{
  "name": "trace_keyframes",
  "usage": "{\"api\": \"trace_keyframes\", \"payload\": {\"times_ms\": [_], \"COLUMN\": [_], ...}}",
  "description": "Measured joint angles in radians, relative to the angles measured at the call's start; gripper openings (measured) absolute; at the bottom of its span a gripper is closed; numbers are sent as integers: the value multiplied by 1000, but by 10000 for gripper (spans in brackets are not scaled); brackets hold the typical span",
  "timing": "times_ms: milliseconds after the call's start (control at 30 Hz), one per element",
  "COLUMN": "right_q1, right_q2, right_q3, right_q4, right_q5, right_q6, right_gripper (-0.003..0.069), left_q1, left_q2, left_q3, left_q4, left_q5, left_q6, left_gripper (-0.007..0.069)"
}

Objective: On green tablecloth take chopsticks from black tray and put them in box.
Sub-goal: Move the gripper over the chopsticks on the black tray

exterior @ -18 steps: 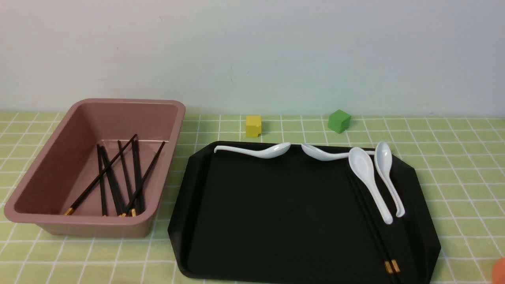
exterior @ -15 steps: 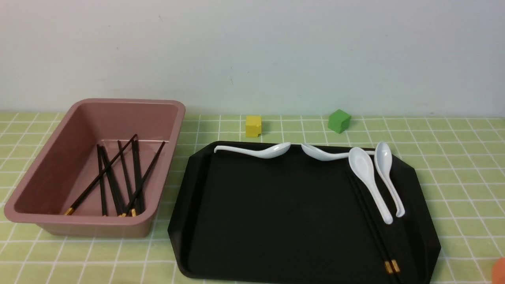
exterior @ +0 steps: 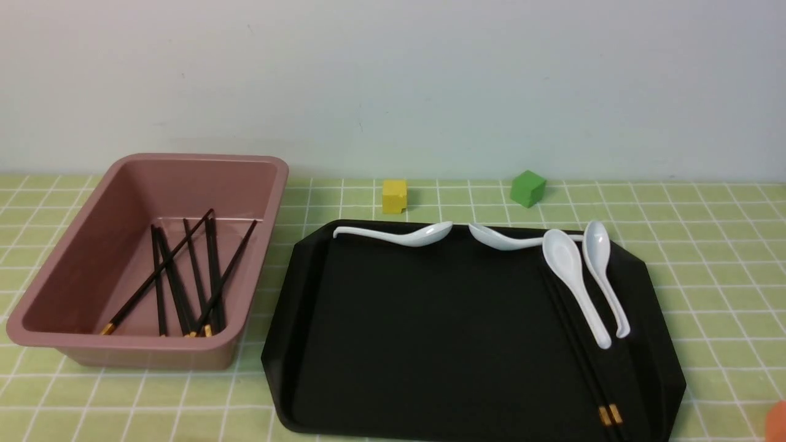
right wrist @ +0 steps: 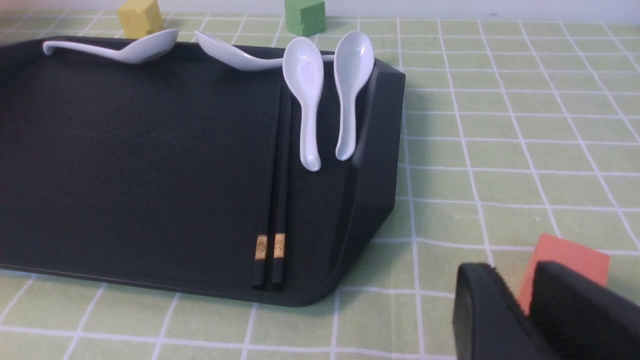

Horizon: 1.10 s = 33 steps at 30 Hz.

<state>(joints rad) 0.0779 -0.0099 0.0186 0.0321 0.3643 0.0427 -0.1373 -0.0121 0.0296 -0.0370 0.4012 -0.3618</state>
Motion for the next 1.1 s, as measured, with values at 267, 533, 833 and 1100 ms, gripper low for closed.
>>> {"api": "trace_keyframes", "payload": {"times_ms": [267, 533, 833, 1100], "right_q1": [0, 0, 0, 0], "right_q2": [0, 0, 0, 0], "right_q3": [0, 0, 0, 0], "right_q4": [0, 0, 0, 0], "right_q5": [0, 0, 0, 0], "right_q6": [0, 0, 0, 0], "right_gripper": [184, 197, 206, 220], "left_q1": [0, 0, 0, 0], "left_q2": [0, 0, 0, 0], "left_q3": [0, 0, 0, 0], "left_q4": [0, 0, 0, 0], "left_q5": [0, 0, 0, 0], "left_q6": [0, 0, 0, 0], "left_gripper": [238, 238, 238, 238]}}
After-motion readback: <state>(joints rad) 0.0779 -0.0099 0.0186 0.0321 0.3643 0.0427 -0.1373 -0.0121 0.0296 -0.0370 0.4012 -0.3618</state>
